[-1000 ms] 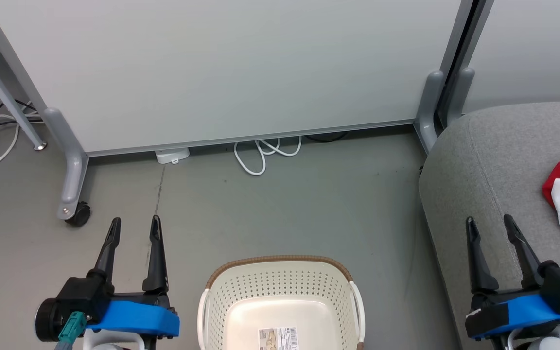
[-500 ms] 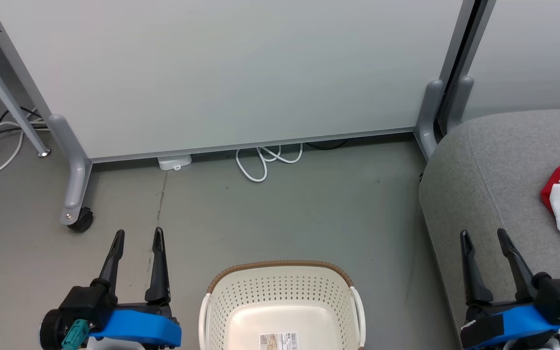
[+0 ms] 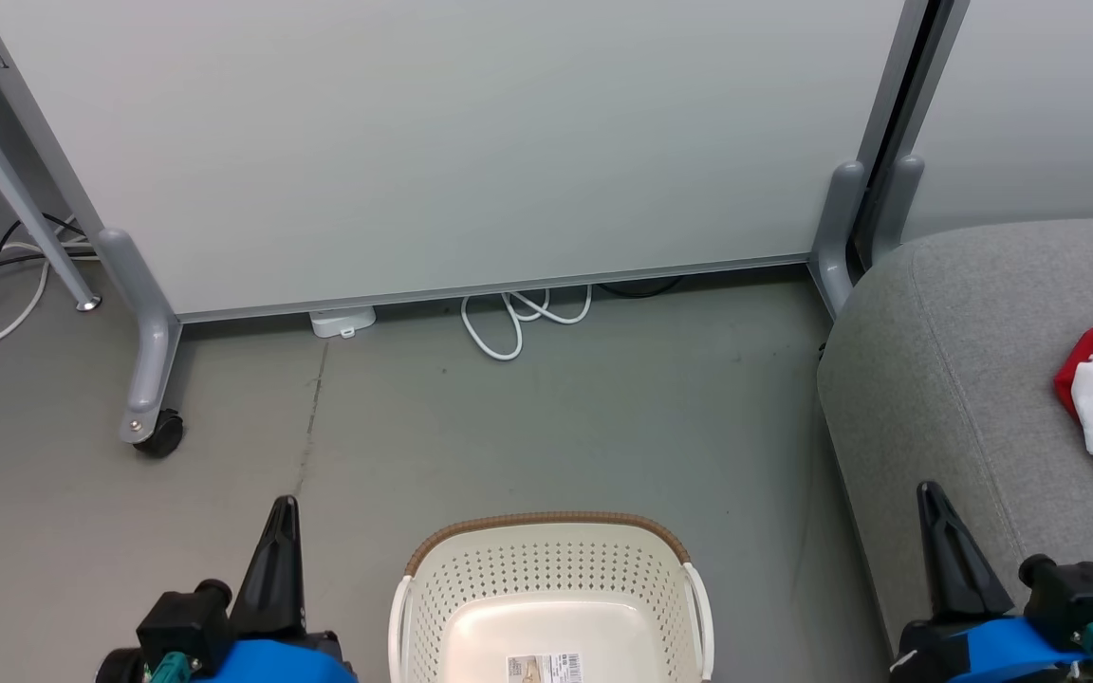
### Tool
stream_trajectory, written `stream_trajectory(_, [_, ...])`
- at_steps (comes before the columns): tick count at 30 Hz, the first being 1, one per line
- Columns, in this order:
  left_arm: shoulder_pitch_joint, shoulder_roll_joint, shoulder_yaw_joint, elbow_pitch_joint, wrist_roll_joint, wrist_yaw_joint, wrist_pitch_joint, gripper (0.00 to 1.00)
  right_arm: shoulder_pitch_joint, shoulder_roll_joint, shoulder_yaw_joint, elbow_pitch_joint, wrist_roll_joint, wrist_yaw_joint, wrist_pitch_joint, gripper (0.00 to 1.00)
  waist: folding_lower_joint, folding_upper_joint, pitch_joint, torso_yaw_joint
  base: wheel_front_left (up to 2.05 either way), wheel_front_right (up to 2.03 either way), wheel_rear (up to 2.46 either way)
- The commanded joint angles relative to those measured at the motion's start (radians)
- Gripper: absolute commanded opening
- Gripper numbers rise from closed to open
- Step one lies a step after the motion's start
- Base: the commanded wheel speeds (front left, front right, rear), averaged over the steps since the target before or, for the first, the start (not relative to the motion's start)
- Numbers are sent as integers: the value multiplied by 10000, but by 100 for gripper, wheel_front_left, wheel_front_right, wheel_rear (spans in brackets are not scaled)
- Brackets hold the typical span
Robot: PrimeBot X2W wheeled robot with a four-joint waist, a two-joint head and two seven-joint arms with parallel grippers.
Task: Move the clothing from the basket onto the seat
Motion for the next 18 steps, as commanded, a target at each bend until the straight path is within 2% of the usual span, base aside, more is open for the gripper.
stream_trajectory(1, [9, -2, 6, 6, -84, 0, 18, 0, -6, 2, -15, 24, 78, 0, 35, 0, 0, -1, 0, -2, 0, 0, 0])
stream_trajectory(18, [-249, 34, 325, -82, -3251, -12, 801, 0, -227, 13, -115, -3, 3342, 0, 862, 0, 0, -1, 3, -81, 0, 0, 0])
